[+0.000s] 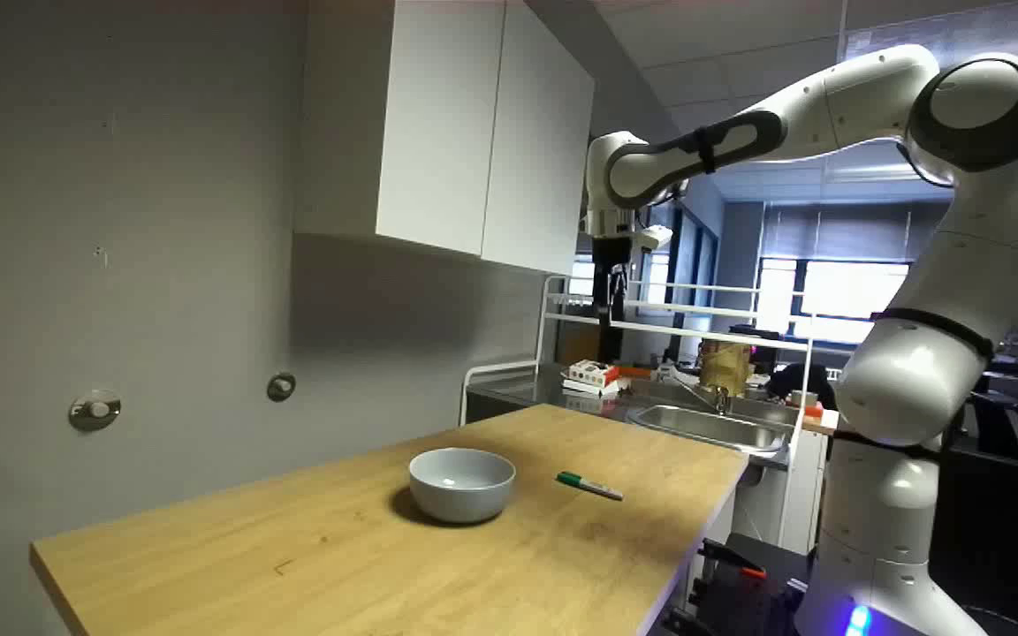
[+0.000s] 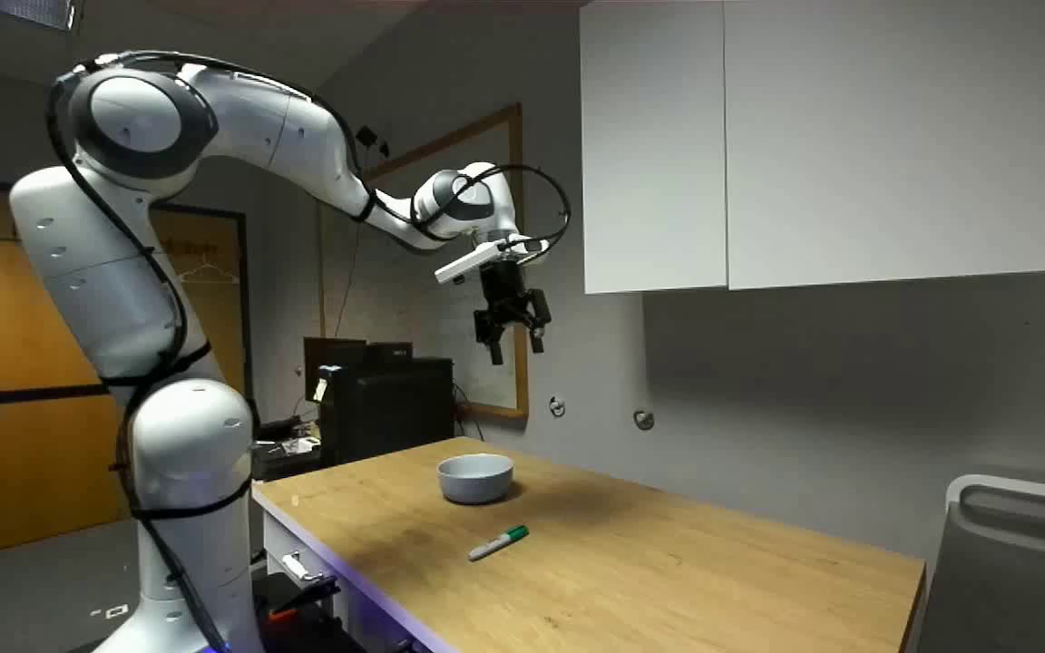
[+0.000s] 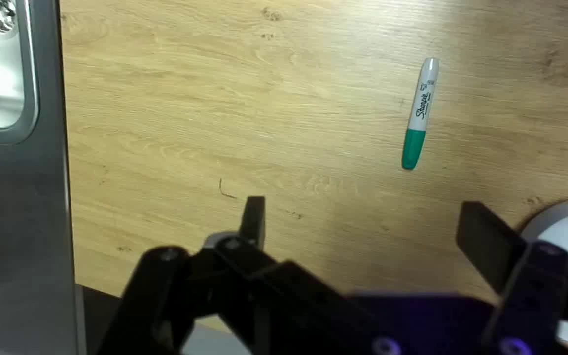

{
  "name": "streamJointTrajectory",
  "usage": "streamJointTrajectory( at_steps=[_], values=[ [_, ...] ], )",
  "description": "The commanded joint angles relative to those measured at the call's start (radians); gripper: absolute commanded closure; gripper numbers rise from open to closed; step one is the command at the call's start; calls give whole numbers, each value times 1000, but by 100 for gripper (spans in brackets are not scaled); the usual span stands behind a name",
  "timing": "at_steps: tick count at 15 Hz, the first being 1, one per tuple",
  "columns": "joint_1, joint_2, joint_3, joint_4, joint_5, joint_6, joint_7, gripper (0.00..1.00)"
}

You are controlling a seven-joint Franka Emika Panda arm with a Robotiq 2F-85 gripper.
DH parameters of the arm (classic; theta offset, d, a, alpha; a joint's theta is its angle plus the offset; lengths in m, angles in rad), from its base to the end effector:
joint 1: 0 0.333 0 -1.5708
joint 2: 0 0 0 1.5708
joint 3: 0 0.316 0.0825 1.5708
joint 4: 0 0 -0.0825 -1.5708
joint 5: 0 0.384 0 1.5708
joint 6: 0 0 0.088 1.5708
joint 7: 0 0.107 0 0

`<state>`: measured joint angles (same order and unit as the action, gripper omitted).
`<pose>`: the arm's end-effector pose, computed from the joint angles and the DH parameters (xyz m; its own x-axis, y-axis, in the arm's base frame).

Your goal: Put the marker in the bowl

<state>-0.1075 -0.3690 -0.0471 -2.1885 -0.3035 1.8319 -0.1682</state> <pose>0.4365 -0.0946 0.5400 0.9952 0.0875 -0.0439 0.0961 -0.9581 0.2698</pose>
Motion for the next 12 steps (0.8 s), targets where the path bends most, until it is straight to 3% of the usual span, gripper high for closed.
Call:
streamJointTrajectory(
  at_steps=[1,8,12],
  values=[
    [15,1,-12,4,-4,-3,4,0],
    [15,-1,-12,5,-4,-2,4,0],
    [22,117,-18,57,24,7,2,0]
  ],
)
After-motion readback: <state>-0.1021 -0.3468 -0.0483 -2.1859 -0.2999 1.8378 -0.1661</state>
